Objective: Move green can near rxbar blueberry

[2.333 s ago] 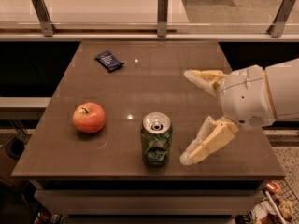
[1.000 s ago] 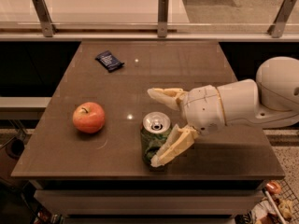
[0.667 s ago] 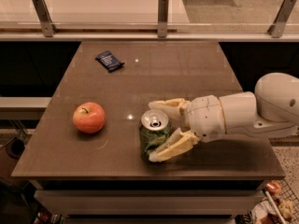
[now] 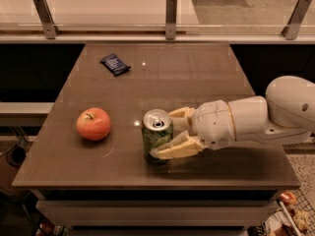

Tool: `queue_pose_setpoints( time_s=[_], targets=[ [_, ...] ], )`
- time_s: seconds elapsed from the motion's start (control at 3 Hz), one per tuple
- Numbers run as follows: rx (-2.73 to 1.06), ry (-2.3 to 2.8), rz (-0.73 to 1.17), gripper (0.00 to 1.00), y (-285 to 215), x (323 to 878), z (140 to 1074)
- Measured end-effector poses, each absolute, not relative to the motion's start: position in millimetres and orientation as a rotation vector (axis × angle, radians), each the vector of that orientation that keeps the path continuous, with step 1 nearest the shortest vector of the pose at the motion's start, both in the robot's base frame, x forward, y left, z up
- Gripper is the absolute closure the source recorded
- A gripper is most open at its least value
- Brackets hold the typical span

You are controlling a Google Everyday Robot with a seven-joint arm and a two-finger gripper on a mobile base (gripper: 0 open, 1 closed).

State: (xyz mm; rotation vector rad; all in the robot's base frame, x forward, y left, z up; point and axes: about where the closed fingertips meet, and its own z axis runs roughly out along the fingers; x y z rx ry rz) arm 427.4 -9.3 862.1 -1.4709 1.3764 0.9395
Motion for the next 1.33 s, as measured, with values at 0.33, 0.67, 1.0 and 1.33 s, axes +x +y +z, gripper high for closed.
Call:
queue_pose_setpoints(
  time_s=[0.33, 0.67, 1.0, 1.33],
  targets=[
    [-1.475, 1.373, 0.94, 0.92, -7.3, 426.5, 862.9],
    [-1.479, 1.371, 0.941, 1.0, -5.9, 425.9, 863.5],
    [-1.479, 1.371, 0.941, 1.0, -5.9, 425.9, 863.5],
    [-1.462, 1.383, 0.909, 1.0, -13.8, 437.3, 885.4]
  ],
)
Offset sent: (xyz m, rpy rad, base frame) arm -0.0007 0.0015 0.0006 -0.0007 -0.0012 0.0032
